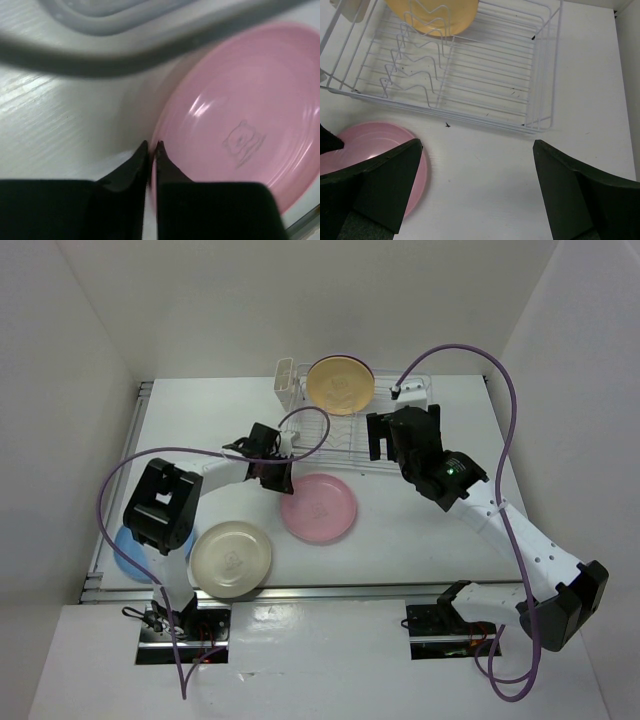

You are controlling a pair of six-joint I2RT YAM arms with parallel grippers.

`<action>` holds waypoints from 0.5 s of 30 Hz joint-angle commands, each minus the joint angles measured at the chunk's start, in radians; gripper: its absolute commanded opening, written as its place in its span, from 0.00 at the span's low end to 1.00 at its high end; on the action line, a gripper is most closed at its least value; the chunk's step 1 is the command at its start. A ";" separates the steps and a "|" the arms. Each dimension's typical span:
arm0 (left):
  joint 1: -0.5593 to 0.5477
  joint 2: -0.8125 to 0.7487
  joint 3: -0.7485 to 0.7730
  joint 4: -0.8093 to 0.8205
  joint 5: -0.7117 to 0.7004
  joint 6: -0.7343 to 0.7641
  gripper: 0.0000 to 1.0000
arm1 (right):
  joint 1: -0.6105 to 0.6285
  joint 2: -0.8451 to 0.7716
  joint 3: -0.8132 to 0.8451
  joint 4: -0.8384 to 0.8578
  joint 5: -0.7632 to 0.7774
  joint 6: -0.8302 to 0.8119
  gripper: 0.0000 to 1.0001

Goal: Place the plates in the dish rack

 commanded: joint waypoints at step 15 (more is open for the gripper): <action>-0.002 -0.351 0.065 -0.094 0.290 0.371 0.00 | -0.005 -0.015 -0.003 0.046 0.015 0.010 1.00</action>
